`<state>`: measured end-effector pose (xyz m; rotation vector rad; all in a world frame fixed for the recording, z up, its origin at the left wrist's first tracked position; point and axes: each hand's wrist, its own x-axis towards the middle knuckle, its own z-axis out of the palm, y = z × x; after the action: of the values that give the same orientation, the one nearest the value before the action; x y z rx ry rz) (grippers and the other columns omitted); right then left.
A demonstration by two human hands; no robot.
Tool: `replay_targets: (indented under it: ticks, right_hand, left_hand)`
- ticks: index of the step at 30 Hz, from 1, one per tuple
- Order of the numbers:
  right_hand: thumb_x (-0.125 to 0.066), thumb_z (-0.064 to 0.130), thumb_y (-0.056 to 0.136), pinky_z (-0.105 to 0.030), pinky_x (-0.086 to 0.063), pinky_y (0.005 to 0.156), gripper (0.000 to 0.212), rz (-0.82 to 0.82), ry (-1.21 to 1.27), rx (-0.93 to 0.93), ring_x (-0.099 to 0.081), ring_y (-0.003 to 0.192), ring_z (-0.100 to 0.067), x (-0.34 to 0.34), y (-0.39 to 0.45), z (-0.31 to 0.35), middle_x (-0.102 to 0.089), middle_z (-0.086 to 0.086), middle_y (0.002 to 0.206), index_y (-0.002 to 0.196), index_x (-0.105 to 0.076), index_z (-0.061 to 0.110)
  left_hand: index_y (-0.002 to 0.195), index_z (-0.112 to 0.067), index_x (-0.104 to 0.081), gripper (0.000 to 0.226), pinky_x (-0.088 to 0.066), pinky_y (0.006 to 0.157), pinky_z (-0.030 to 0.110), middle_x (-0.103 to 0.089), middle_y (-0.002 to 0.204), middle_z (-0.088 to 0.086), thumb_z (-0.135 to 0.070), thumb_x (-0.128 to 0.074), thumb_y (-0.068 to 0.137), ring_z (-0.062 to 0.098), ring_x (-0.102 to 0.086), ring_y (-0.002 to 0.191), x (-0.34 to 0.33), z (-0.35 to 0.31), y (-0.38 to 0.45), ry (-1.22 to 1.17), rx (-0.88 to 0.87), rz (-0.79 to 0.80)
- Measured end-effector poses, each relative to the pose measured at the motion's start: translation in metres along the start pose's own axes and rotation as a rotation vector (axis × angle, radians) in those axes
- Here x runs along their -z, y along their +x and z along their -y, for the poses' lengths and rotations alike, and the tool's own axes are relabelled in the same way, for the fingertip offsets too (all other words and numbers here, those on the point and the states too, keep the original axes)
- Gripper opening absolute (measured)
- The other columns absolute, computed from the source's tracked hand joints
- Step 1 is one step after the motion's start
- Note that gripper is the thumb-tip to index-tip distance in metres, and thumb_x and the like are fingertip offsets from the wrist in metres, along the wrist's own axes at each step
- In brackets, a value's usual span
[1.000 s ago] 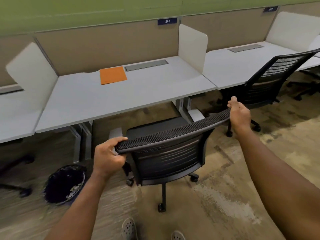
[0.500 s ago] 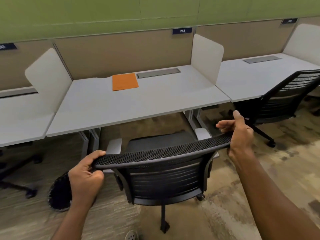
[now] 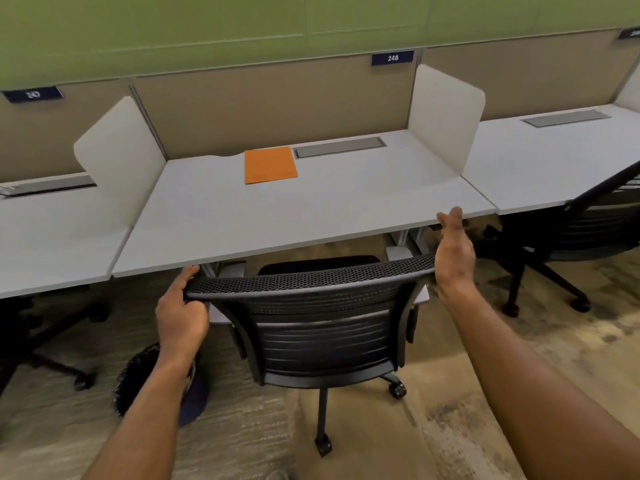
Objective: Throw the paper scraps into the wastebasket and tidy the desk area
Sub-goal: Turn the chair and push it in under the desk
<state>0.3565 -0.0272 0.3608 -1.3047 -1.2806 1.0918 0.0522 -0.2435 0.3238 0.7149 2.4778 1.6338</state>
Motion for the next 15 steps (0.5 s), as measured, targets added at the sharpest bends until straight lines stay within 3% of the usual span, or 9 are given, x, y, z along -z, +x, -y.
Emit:
replay_targets:
  ticks: [2, 5, 8, 10, 13, 15]
  right_hand:
    - [-0.015, 0.078, 0.086, -0.049, -0.022, 0.118, 0.084, -0.011, -0.053, 0.007, -0.035, 0.14, -0.022, -0.017, 0.011, 0.003, -0.041, 0.0, 0.152, 0.144, -0.045, 0.026]
    - [-0.011, 0.077, 0.087, -0.047, -0.019, 0.119, 0.085, -0.005, -0.132, 0.04, -0.032, 0.143, -0.023, -0.04, 0.031, 0.002, -0.039, -0.001, 0.154, 0.147, -0.041, 0.025]
    - [-0.01, 0.075, 0.09, -0.043, -0.01, 0.122, 0.083, 0.02, -0.226, 0.092, -0.019, 0.148, -0.02, -0.063, 0.057, -0.002, -0.025, -0.001, 0.161, 0.152, -0.029, 0.024]
    - [-0.007, 0.074, 0.091, -0.042, -0.003, 0.122, 0.082, 0.034, -0.339, 0.137, -0.008, 0.15, -0.017, -0.08, 0.074, -0.003, -0.013, 0.0, 0.164, 0.154, -0.021, 0.023]
    - [-0.001, 0.076, 0.088, -0.041, 0.005, 0.121, 0.084, 0.052, -0.543, 0.247, 0.005, 0.151, -0.015, -0.105, 0.086, -0.003, 0.002, 0.003, 0.165, 0.156, -0.012, 0.027]
    - [0.001, 0.077, 0.088, -0.039, 0.009, 0.119, 0.083, 0.066, -0.654, 0.327, 0.009, 0.15, -0.014, -0.123, 0.088, -0.005, 0.006, 0.005, 0.165, 0.155, -0.011, 0.03]
  left_hand:
    - [0.135, -0.02, -0.056, 0.068, -0.032, 0.097, 0.02, -0.054, 0.139, 0.007, 0.015, -0.04, 0.08, 0.02, -0.048, 0.126, -0.002, -0.002, 0.017, 0.087, -0.026, 0.046]
    - [0.145, -0.021, -0.044, 0.072, -0.024, 0.099, 0.007, -0.033, 0.157, -0.003, 0.013, -0.041, 0.082, 0.016, -0.032, 0.142, -0.004, 0.0, 0.042, 0.171, -0.031, 0.167]
    - [0.153, -0.02, -0.026, 0.077, -0.016, 0.117, 0.027, -0.013, 0.163, -0.006, 0.006, -0.049, 0.084, 0.014, -0.014, 0.149, -0.008, 0.005, 0.068, 0.28, -0.069, 0.27]
    - [0.156, -0.019, -0.01, 0.086, -0.013, 0.121, 0.04, 0.001, 0.165, -0.005, -0.007, -0.058, 0.085, 0.015, -0.002, 0.15, -0.011, 0.007, 0.088, 0.376, -0.08, 0.295]
    - [0.153, -0.026, 0.018, 0.107, -0.001, 0.122, 0.044, 0.026, 0.16, -0.005, -0.031, -0.067, 0.088, 0.017, 0.019, 0.148, -0.014, 0.012, 0.123, 0.457, -0.142, 0.388]
    - [0.148, -0.03, 0.029, 0.11, 0.01, 0.118, 0.041, 0.038, 0.154, -0.006, -0.052, -0.061, 0.088, 0.015, 0.029, 0.143, -0.014, 0.011, 0.145, 0.443, -0.158, 0.483]
